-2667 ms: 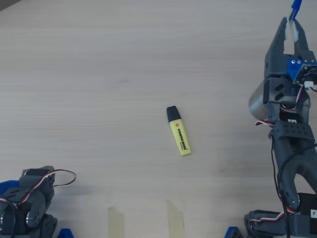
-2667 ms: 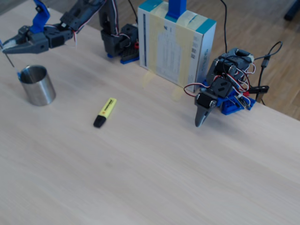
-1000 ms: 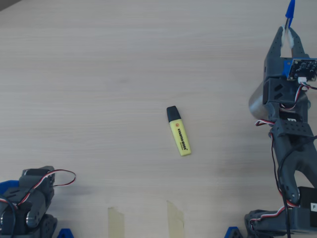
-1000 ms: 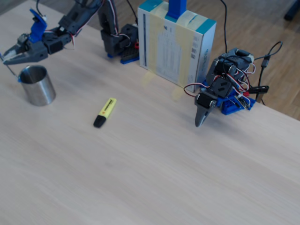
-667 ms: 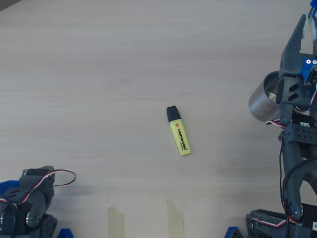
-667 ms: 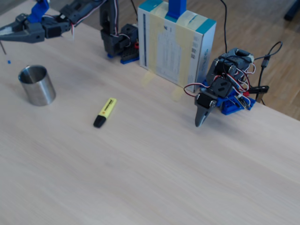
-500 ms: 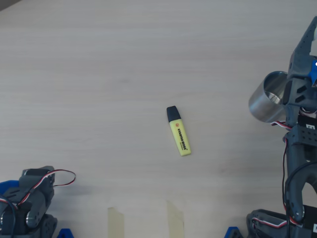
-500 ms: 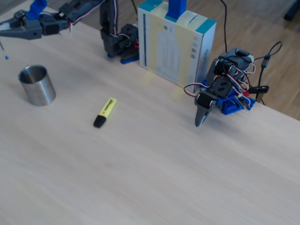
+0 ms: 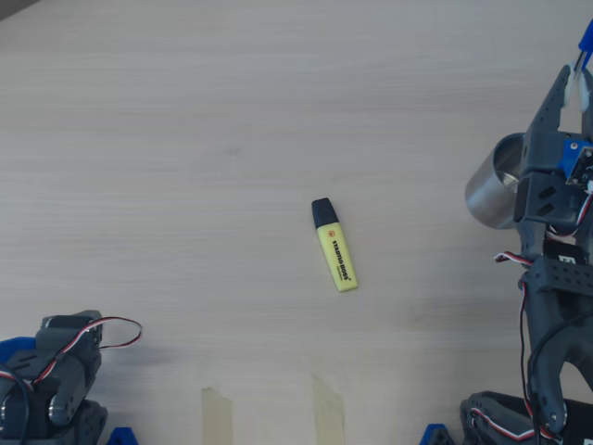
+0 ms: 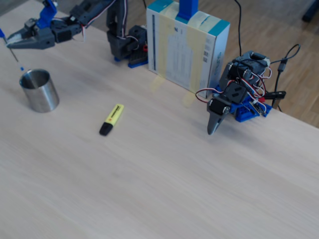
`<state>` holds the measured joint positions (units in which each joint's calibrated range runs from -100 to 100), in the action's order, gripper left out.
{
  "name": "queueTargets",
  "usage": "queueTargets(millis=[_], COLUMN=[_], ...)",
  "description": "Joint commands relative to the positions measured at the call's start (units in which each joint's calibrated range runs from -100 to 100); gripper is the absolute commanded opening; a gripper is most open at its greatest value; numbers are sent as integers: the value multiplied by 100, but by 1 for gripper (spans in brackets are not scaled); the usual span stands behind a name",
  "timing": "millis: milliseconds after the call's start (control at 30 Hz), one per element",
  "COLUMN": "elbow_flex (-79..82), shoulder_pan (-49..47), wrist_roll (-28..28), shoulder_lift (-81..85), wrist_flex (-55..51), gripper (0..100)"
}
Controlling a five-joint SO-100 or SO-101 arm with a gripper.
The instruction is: Grab the blue pen and put it in the silver cup.
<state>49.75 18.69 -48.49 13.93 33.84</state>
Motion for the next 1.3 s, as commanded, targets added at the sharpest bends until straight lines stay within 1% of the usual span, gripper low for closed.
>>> queueTargets(millis=[0,567,1267], elbow_flex=[54,109,1088], shoulder_pan=[-10,-10,164], wrist_roll=[-19,27,27], shoulder_lift=[261,-437,-387], wrist_flex=[18,1,53], gripper=[2,2,2])
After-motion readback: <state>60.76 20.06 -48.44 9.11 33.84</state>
